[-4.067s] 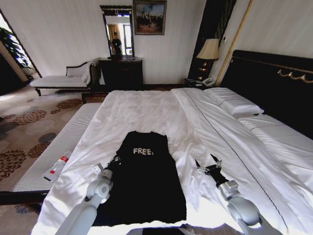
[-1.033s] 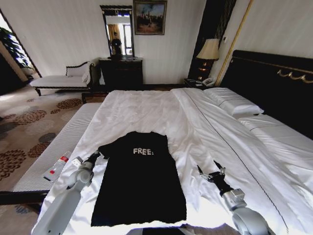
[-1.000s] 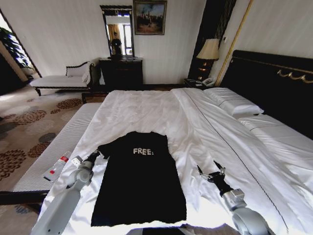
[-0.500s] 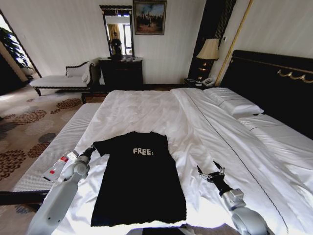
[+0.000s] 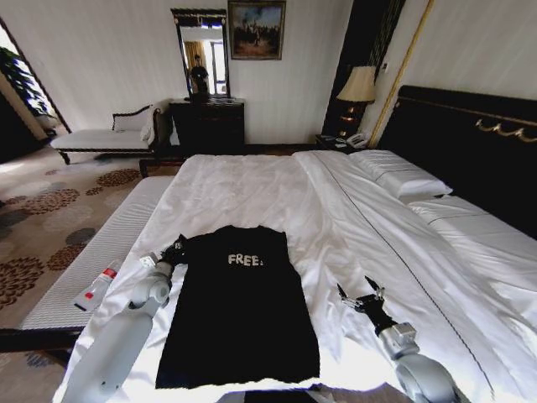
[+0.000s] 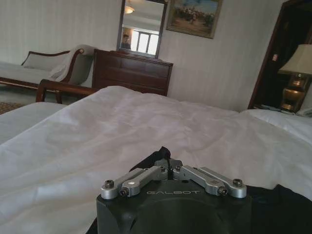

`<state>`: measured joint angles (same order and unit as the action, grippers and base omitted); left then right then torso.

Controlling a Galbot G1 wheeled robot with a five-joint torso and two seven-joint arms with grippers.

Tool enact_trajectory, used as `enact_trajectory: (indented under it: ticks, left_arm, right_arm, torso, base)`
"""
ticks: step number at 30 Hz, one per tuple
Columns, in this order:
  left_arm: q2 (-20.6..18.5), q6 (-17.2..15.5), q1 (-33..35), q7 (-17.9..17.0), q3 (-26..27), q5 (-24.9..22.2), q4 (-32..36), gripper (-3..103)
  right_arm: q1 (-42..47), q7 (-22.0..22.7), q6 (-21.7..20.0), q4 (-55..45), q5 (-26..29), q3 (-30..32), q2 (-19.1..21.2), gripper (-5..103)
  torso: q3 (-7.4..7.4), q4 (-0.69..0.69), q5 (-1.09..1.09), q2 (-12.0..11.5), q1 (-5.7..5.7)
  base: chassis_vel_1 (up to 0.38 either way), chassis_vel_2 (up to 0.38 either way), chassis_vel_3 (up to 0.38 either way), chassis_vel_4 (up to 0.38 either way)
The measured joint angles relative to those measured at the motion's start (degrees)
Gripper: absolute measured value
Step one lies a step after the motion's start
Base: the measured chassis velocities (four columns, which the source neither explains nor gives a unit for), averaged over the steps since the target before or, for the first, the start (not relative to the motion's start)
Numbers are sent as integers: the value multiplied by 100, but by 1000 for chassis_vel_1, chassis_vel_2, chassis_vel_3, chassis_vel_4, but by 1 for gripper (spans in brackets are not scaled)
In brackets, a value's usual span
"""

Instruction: Fold the clothes on the bed.

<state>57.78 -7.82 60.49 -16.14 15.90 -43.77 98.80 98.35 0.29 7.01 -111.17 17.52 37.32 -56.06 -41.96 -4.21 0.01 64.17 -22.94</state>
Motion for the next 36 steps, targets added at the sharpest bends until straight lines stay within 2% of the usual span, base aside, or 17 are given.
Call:
enact_trajectory:
  ticks: [3,7,12,36]
  left_arm:
    - [-26,-68,-66,-87,-524,60,106,0]
    - [-41,-69,-54,-84,-827,267,-5,0]
    - [-73,-57,-40,-27,-1155,516,-116,0]
    - [-49,-69,-437,-29,-1907,808,-630,0]
  right_arm:
    - [48,-33,50,12,23,68,9,100]
    - [69,-50,72,8,64,125,7,100]
    - [59,-57,79,-20,88,136,10,100]
    - [46,-46,62,-59,96,127,-3,100]
  torso:
    - [0,-9,-1,0,0]
    - [0,-4,-1,0,0]
    - [0,-4,-2,0,0]
    - [0,-5,-1,0,0]
  base:
    - [0,0,0,0]
    - [0,0,0,0]
    - [0,0,0,0]
    - [0,0,0,0]
